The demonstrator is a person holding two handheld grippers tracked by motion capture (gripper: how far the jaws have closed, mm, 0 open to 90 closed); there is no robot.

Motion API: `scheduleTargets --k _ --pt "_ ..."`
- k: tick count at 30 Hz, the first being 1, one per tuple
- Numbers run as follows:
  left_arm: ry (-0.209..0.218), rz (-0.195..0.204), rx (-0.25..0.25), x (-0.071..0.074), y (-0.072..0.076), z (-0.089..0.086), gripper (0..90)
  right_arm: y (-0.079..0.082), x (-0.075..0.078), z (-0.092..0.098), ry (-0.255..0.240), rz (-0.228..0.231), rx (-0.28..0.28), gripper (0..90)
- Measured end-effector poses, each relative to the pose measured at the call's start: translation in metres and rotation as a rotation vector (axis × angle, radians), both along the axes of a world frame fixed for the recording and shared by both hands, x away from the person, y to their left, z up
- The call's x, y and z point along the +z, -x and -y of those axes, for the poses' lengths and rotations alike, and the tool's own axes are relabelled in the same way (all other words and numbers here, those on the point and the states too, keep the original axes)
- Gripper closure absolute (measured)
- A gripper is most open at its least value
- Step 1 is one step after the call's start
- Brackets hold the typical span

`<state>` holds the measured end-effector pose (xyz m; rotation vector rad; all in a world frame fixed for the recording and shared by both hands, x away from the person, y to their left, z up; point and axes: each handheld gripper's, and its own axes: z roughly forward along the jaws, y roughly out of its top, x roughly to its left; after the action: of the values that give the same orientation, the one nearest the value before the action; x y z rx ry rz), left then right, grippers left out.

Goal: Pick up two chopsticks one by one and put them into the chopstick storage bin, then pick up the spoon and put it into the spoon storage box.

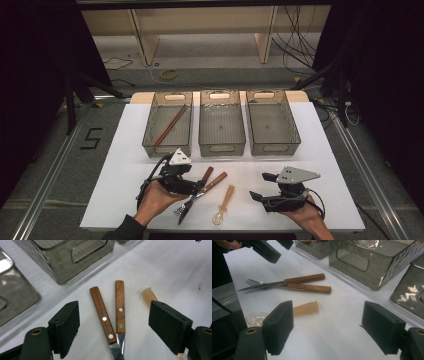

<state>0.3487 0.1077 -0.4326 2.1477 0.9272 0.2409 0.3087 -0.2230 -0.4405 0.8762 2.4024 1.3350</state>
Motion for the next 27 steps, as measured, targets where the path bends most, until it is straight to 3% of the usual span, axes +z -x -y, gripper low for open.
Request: scheduleTargets --k 27 --pt "-0.074 -0.076 -0.088 -0.016 0.010 0.052 25.2 0.001 0.000 0.003 0.000 -0.005 -0.010 26.1"
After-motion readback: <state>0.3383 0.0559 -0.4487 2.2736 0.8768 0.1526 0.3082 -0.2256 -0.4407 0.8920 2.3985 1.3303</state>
